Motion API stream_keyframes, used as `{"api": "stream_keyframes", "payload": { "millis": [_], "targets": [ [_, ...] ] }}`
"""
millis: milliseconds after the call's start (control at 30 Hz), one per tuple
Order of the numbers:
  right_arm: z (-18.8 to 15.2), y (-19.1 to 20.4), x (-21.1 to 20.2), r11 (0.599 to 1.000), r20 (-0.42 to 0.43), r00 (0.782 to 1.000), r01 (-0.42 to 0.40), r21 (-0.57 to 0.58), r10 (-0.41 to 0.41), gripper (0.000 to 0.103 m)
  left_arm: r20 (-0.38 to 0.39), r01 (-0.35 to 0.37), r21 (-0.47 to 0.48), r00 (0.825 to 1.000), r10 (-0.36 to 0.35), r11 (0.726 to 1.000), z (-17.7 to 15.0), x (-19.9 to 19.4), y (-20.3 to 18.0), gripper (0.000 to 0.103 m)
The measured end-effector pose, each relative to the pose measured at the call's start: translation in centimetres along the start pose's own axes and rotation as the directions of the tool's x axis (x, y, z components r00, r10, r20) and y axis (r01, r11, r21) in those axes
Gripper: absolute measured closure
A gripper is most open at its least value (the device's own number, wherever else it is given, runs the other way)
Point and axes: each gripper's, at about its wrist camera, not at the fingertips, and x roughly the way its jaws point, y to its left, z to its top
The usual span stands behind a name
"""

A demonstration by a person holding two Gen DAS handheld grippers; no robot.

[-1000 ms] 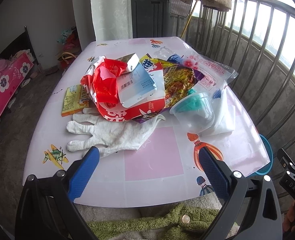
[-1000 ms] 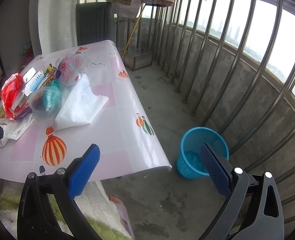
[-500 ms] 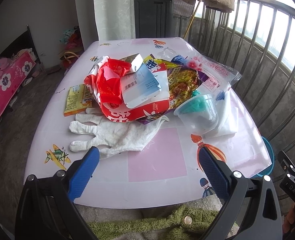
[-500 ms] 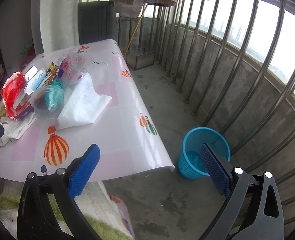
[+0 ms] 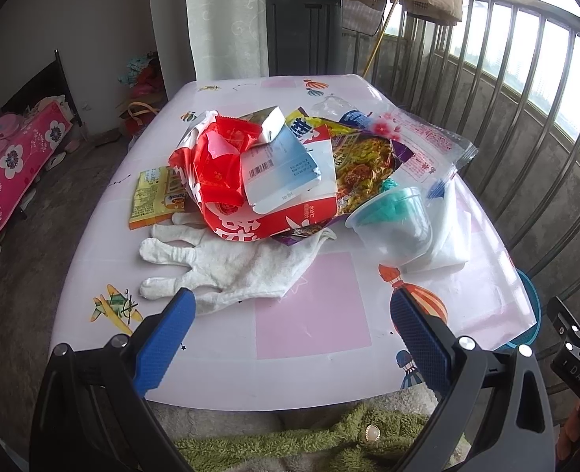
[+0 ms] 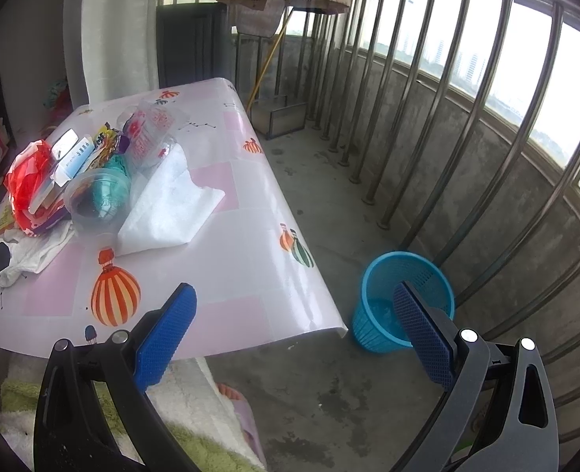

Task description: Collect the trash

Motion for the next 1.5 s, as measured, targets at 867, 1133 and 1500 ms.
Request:
{"api": "stream_keyframes", "payload": {
  "millis": [867,1133,1500],
  "targets": [
    [0.1,0.6,0.1,1.000,-0.006,1.000,-0.006,0.001,0.006,0.008,-0.005,-0.015,-0.003,1.000,0.015,1.000,-0.3,0.1,0.7,0.006],
    [0.3,0.7,-0.1,1.000,0.000,1.000,-0.017,-0.004,0.017,0.008,-0.007,-0.023,-0.006,1.000,0.023,1.000,-0.3,0.1,0.6,0.006],
    [2.0,3.3,-0.6,0.997,0.067,0.996,-0.055,-0.053,0.059,0.008,0.022,-0.021,-0.051,1.000,0.023,0.998,0.2,-0.2,3.0,0.006]
  ]
}}
